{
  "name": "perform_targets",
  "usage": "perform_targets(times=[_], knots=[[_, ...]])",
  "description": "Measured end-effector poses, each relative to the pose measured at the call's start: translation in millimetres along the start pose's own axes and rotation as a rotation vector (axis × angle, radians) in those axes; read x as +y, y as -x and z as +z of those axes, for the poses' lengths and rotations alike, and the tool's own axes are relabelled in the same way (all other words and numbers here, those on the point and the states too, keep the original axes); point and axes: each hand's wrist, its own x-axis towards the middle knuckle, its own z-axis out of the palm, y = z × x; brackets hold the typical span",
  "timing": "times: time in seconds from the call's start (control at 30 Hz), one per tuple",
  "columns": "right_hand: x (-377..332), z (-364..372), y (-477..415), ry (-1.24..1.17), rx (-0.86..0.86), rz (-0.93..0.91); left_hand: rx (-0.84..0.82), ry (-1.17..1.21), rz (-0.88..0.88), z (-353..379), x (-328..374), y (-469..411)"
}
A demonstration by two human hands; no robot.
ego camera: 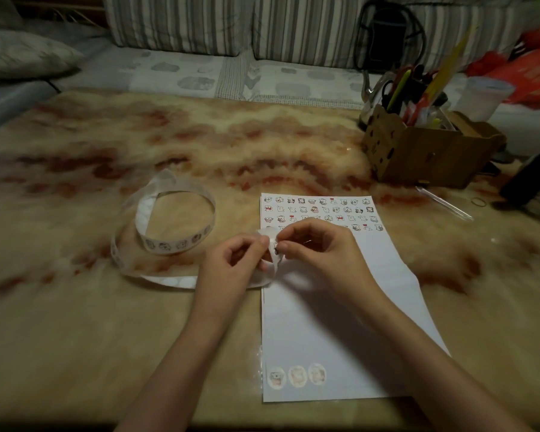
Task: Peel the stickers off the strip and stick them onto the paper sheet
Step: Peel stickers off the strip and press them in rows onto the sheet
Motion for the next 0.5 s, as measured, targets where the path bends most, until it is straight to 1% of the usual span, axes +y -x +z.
perform_targets(times=[0.27, 0.5], knots=[[1.5, -2.1, 2.8, 0.037, 0.030, -0.028, -0.023, -0.079, 0.074, -0.9, -2.0, -1.1], [3.3, -1.1, 3.3, 0.062, 0.034, -0.031, -0.023, -0.102, 0.088, -1.9, -4.1, -1.0]])
